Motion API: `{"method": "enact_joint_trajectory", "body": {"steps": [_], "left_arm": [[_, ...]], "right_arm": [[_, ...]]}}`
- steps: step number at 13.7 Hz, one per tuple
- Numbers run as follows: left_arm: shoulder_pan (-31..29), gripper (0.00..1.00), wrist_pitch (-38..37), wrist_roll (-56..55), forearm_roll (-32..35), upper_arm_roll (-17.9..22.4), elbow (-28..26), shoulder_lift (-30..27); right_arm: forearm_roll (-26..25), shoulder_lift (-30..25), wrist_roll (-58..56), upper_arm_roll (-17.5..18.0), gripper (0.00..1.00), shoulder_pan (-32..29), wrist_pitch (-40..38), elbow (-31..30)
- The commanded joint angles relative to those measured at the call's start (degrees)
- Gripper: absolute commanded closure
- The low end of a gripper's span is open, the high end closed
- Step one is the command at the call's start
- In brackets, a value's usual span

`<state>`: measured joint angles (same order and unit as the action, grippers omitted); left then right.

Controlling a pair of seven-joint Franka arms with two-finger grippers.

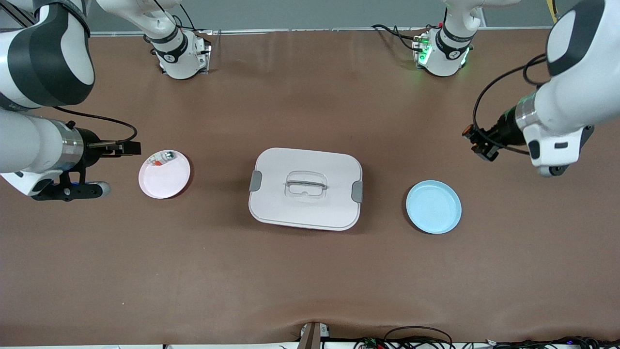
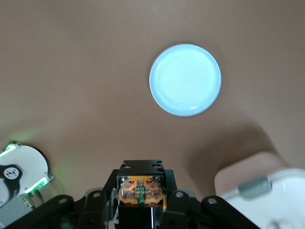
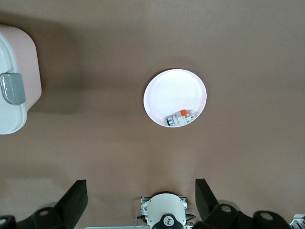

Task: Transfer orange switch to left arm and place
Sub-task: 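Carry the switch with the left gripper over the light blue plate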

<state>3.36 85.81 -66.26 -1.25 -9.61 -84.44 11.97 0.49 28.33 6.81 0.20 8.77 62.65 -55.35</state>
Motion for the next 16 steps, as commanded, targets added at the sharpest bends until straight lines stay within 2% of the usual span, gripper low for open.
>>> {"method": "enact_joint_trajectory", "body": {"steps": [1, 4, 9, 16], "left_arm": [[0.2, 1.0, 5.1, -8.2, 2.3, -0.4, -3.2, 0.8], [-0.1, 1.0, 14.7, -14.0, 2.3, -0.4, -10.8, 0.3], [-0.6, 1.0, 32.2, -20.0, 2.2, -0.4, -22.5, 0.2], [-1.7, 1.0, 49.7, -21.0, 2.3, -0.3, -33.3, 1.6]], "right_arm": [[-0.8, -0.6, -0.5, 0.6, 0.0, -1.5, 0.1, 0.7], [-0.6, -1.5, -1.5, 0.9, 0.0, -2.5, 0.4, 0.8], [-0.9, -2.2, -10.1, 0.5, 0.0, -5.1, -0.5, 0.8], [-2.1, -5.0, -11.8, 0.1, 0.0, -7.2, -3.1, 0.8]]}}
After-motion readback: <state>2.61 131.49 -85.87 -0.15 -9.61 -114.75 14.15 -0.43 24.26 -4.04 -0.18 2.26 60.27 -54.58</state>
